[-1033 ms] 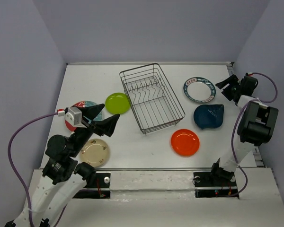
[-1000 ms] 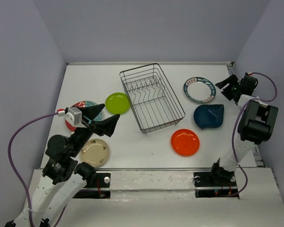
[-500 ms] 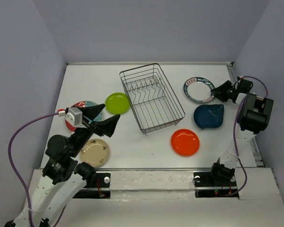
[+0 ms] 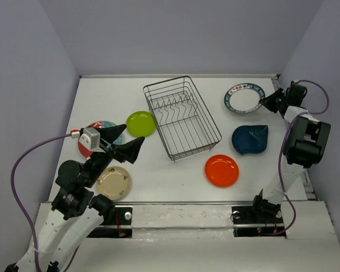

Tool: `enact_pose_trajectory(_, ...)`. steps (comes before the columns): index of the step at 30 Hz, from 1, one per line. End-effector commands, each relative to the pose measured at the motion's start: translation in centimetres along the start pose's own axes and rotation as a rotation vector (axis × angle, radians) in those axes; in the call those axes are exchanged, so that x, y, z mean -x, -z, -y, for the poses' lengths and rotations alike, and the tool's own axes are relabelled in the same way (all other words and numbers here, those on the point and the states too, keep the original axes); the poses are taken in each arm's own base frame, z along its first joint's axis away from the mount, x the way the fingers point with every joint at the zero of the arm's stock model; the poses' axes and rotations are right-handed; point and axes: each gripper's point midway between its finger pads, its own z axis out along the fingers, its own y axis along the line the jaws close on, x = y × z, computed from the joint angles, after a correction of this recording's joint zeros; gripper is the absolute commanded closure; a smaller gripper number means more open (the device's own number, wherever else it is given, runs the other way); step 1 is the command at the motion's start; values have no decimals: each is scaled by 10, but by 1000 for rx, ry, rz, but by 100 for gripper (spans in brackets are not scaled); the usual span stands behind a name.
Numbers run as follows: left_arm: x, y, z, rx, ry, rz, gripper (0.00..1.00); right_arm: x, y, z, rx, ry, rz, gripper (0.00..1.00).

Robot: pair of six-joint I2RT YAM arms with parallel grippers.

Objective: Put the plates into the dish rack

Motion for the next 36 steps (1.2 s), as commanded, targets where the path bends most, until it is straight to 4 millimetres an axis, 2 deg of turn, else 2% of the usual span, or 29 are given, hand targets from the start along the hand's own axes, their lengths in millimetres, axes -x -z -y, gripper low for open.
enact_pose_trajectory(1,20,-5,7,-26,-10,52,1,83,96,-181,122,343,444,93)
enact_pose_trajectory(2,19,-5,6,-22,-9,51,1,81,105,-202,114,388,479,93)
enact_pose_trajectory(3,20,-4,6,-18,-4,56,1,68,108,-226,88,419,508,93)
enact_pose_trajectory(5,22,-3,3,-2,-4,65,1,72,131,-259,73,481,591,93)
enact_pose_trajectory(6,22,-2,1,8,-4,68,1,61,134,-276,66,524,606,93)
enact_pose_trajectory(7,23,-2,1,11,-5,72,1,62,144,-295,78,543,634,93)
enact_pose_trajectory(8,24,-2,1,12,-3,74,1,47,142,-309,65,569,626,93)
enact_pose_trajectory(10,25,0,1,11,-2,80,1,42,153,-337,52,644,671,93)
enact_pose_trajectory(12,27,1,2,10,-1,85,1,25,144,-338,-43,707,645,93)
enact_pose_trajectory(13,27,1,2,11,-2,88,1,10,144,-351,-47,757,637,93)
enact_pose_trajectory(14,28,2,2,12,-3,90,1,5,144,-356,-63,775,634,93)
enact_pose_trajectory(15,28,2,1,14,-3,89,1,-2,140,-354,-97,791,609,93)
enact_pose_trajectory(16,28,2,2,13,-2,90,1,2,140,-361,-136,813,619,93)
enact_pose_trajectory(17,28,2,2,13,-2,90,1,-9,137,-360,-173,840,581,93)
enact_pose_trajectory(18,29,2,1,16,-2,91,1,-6,142,-372,-169,838,598,93)
enact_pose_trajectory(19,29,3,1,17,-3,94,1,-14,128,-369,-199,875,576,93)
enact_pose_trajectory(21,30,4,1,16,-4,96,1,-27,124,-373,-232,910,564,93)
enact_pose_trajectory(22,30,4,2,16,-3,98,1,-37,112,-370,-251,944,543,93)
enact_pose_trajectory(24,31,4,2,16,-2,99,1,-51,105,-372,-252,970,525,93)
enact_pose_trajectory(28,30,4,2,13,-2,98,1,-69,84,-361,-281,989,481,93)
enact_pose_trajectory(36,30,4,3,8,-1,97,1,-97,68,-345,-321,1037,426,93)
